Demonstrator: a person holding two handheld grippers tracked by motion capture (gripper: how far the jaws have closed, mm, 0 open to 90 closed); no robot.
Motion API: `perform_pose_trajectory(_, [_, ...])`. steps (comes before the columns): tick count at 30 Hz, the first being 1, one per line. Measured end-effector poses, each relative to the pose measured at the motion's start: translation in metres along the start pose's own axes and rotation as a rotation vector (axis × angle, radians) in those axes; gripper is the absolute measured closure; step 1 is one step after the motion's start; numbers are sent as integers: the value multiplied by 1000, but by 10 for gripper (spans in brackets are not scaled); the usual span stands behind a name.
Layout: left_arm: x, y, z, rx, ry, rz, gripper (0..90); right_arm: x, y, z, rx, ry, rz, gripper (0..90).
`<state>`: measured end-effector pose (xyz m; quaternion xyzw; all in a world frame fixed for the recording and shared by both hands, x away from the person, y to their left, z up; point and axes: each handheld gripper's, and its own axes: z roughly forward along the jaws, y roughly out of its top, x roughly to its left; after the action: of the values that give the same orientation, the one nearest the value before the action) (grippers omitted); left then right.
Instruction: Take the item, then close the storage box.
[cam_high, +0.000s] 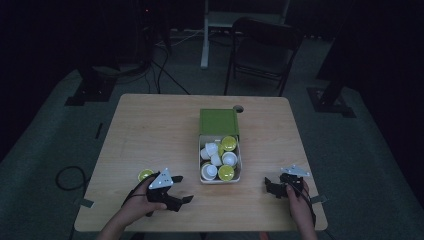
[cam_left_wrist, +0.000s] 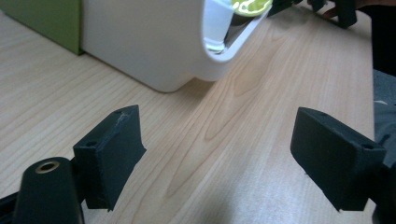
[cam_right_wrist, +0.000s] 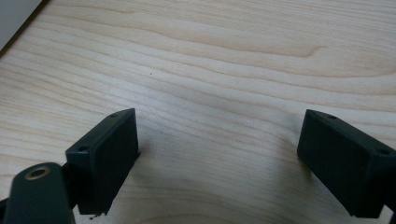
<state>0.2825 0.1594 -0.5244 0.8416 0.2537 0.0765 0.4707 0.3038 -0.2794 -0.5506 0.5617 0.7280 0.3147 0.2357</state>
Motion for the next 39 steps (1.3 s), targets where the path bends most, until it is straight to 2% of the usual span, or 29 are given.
perform_pose_trajectory(6, [-3, -2, 9, 49, -6, 41, 171, 0, 0, 0, 0, 0, 0, 119])
perform_pose_trajectory(8, [-5, -3, 12, 81, -4, 81, 171, 0, 0, 0, 0, 1, 0, 119])
perform_pose_trajectory(10, [-7, -5, 15, 97, -1, 101, 171, 0, 0, 0, 0, 1, 0, 119])
perform_pose_trajectory(16, [-8, -8, 22, 136, -3, 123, 171, 0, 0, 0, 0, 1, 0, 119])
perform_pose_trajectory(18, [-8, -8, 23, 152, -10, 115, 171, 0, 0, 0, 0, 1, 0, 119])
perform_pose_trajectory(19, [-8, -10, 25, 192, -30, 88, 171, 0, 0, 0, 0, 1, 0, 119])
perform_pose_trajectory(22, [-9, -9, 25, 191, -34, 133, 171, 0, 0, 0, 0, 1, 0, 119])
perform_pose_trajectory(27, [-10, -6, 24, 152, -43, 134, 157, 0, 0, 0, 0, 11, -13, 119])
perform_pose_trajectory(30, [-8, -5, 24, 147, -39, 136, 155, 3, -1, -1, 4, 22, -21, 119])
perform_pose_trajectory(36, [-7, -2, 25, 132, -28, 131, 147, 9, 1, -4, 15, 77, -42, 119])
perform_pose_trajectory(39, [-7, 1, 25, 118, -22, 140, 147, 16, 3, -6, 2, 130, -68, 119])
